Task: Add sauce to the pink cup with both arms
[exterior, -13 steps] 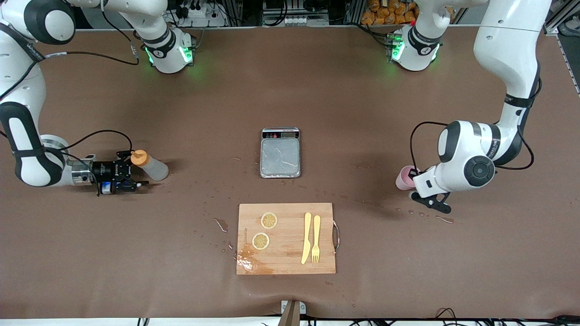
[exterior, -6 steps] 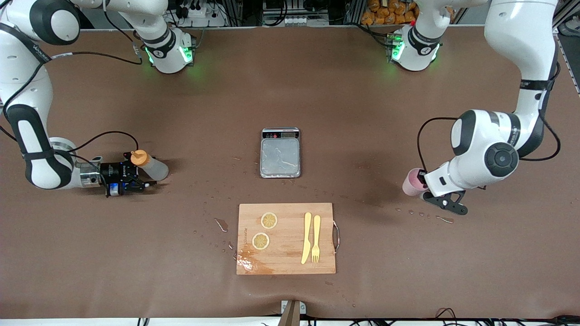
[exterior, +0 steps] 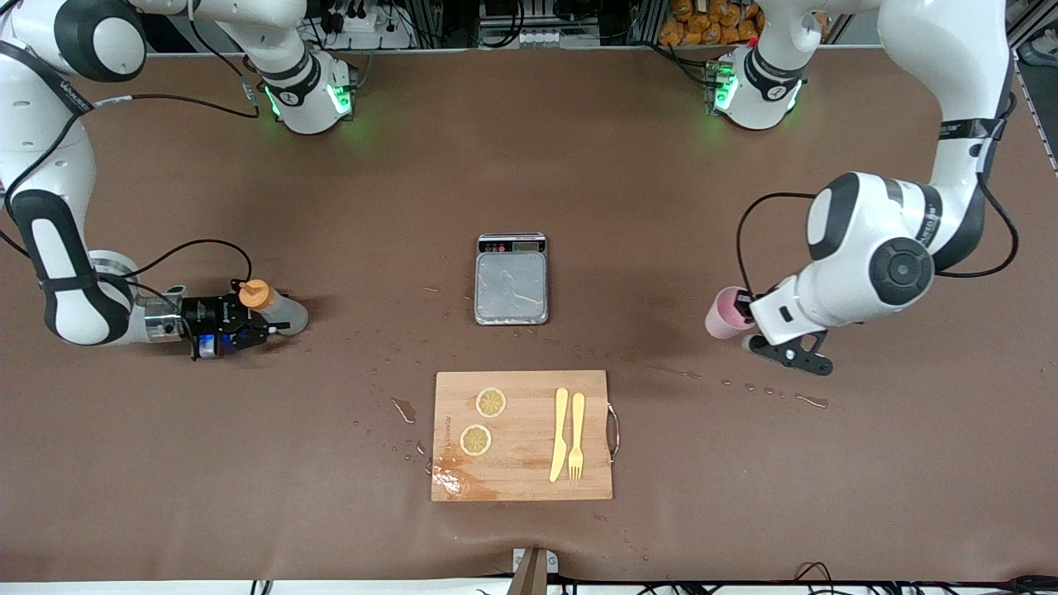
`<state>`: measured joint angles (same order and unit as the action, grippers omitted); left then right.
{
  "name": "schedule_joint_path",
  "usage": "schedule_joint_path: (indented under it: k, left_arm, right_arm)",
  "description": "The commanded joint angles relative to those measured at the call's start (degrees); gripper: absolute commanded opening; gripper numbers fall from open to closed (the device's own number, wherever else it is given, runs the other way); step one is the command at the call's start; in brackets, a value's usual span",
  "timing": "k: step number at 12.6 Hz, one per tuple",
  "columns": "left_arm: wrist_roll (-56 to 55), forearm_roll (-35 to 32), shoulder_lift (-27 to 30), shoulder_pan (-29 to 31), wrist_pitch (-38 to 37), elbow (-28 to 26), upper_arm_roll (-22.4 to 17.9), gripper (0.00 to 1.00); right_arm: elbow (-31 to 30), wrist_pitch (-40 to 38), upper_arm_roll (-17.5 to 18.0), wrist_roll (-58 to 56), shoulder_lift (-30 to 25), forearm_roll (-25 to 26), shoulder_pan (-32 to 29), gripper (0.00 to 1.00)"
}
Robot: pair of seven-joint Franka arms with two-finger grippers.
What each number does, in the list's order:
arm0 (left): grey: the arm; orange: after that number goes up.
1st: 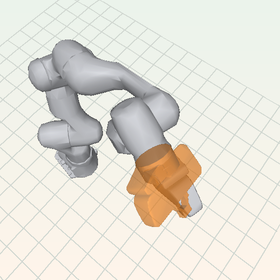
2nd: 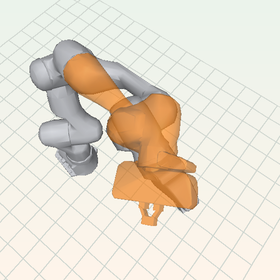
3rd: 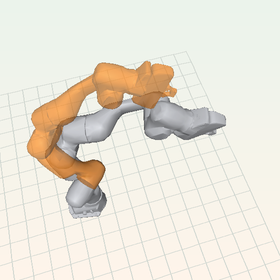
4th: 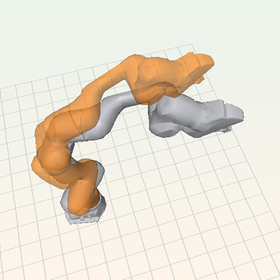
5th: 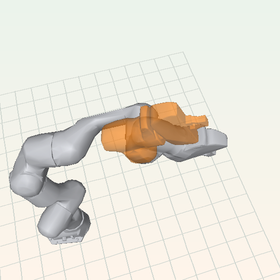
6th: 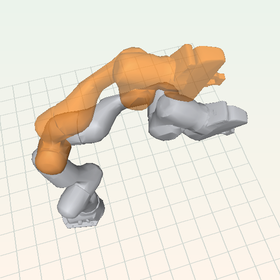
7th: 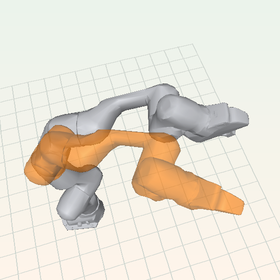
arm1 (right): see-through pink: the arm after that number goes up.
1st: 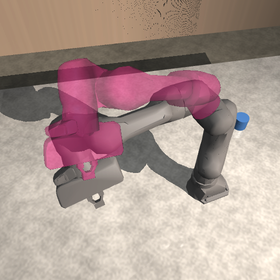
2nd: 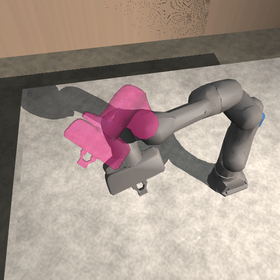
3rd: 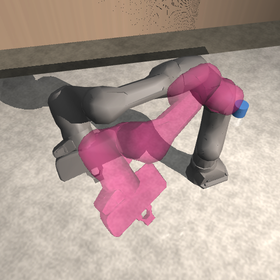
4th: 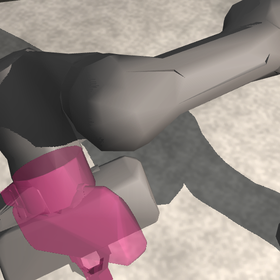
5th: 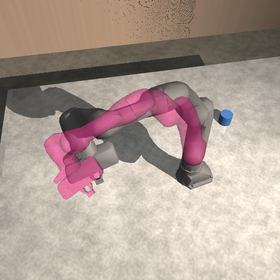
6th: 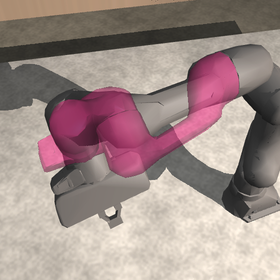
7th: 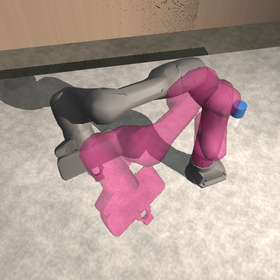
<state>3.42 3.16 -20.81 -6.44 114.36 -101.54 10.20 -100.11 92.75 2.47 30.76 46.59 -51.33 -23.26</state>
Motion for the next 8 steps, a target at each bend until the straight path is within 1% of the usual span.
schedule_joint_path:
  k: [1,3,4,5,6,8]
  left_arm:
    - [-7.17,0.8,0.07,-0.15,-1.33,0.9,4.2,0.0]
    - [-13.07,0.71,-0.29,-0.68,-1.33,2.04,7.63,0.0]
    - [-16.05,0.71,-0.81,-1.64,-1.33,2.31,8.69,0.0]
    - [-18.26,0.71,-1.34,-3.21,-1.33,2.83,8.79,0.0]
    - [-20.37,0.71,-1.78,-4.97,-1.33,3.53,8.79,0.0]
    - [-25.2,0.8,-3.44,-8.57,-1.24,5.81,8.79,0.0]
  right_arm:
    - [-0.26,-0.37,-0.09,2.01,-1.42,-1.05,-0.21,0.39]
    - [1.23,-0.9,-0.09,5.43,-1.85,-0.27,0.32,0.4]
    - [1.67,-0.9,-0.09,7.71,-2.38,0.61,0.76,0.4]
    - [2.28,-0.9,-0.09,9.47,-3.08,1.92,1.46,0.41]
    - [2.81,-0.9,-0.09,11.58,-4.13,2.81,2.07,0.45]
    - [4.13,-0.82,0.08,16.5,-6.59,6.05,2.95,0.44]
